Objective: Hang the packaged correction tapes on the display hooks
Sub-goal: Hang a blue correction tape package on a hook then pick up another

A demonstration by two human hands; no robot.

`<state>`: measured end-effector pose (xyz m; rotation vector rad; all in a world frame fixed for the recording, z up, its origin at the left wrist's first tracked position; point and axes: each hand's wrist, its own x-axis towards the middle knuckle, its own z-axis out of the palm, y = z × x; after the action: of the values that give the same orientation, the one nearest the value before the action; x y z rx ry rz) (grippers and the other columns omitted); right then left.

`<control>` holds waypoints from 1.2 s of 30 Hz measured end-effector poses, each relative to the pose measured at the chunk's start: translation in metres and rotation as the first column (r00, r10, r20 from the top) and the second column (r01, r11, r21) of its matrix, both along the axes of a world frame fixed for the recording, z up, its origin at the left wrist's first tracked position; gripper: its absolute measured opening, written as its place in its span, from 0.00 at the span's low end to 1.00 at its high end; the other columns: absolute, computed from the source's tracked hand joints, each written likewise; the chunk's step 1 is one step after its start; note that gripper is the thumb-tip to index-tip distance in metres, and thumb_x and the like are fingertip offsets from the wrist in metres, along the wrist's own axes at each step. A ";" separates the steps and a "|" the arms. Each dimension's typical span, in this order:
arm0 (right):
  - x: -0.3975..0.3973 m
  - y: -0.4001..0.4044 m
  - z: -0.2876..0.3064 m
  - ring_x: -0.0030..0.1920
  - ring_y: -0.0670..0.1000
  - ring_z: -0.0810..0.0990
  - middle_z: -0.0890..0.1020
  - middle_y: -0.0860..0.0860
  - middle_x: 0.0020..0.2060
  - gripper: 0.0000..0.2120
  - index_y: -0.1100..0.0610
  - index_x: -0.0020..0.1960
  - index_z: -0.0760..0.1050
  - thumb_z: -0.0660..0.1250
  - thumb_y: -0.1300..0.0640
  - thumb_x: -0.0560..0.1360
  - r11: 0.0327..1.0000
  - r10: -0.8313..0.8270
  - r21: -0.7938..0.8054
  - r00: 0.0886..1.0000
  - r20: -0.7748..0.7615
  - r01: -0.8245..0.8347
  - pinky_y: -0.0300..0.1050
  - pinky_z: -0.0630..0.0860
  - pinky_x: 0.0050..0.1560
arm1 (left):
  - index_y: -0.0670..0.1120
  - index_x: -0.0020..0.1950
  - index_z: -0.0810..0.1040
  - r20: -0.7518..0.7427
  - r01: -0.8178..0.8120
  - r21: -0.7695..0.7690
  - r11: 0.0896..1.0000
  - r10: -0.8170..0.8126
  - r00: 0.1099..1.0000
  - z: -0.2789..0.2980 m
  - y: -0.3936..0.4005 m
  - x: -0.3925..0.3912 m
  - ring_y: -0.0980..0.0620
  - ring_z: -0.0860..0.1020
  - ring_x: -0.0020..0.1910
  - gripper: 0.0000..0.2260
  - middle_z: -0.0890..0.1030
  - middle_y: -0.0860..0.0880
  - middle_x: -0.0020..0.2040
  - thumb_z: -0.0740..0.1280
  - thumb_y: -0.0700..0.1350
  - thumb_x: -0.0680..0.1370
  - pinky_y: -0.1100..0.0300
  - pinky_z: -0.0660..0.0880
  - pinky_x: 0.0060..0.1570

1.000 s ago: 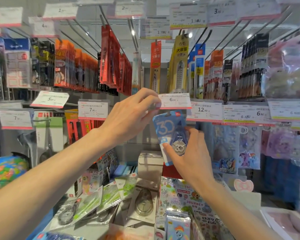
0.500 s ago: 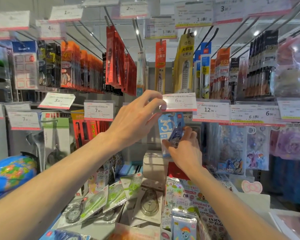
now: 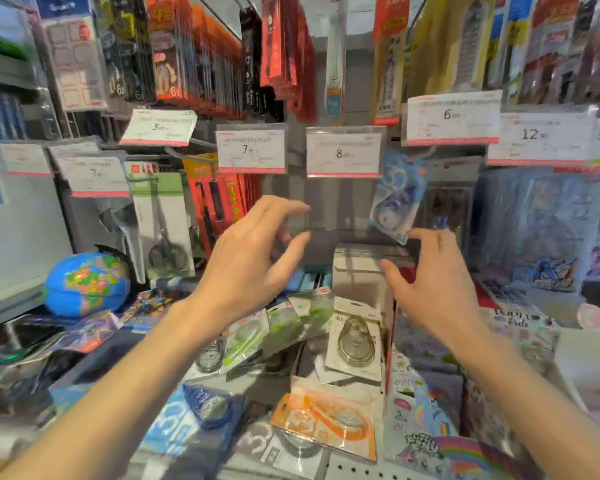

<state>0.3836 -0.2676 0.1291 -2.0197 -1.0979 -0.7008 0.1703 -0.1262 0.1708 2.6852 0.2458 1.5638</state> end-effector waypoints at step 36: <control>-0.138 0.100 -0.113 0.61 0.41 0.71 0.70 0.39 0.59 0.32 0.45 0.70 0.66 0.68 0.35 0.70 0.601 0.604 -0.446 0.742 -0.290 -0.663 0.39 0.67 0.62 | 0.56 0.62 0.76 -0.178 -0.305 -0.634 0.711 0.250 0.952 -0.206 0.053 -0.127 0.64 0.73 0.63 0.15 0.73 0.65 0.61 0.73 0.46 0.77 0.64 0.69 0.64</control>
<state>0.2455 -0.1671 0.0157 -1.8211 -1.9616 0.1202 0.0431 -0.0733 -0.0356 2.1953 1.0376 1.1083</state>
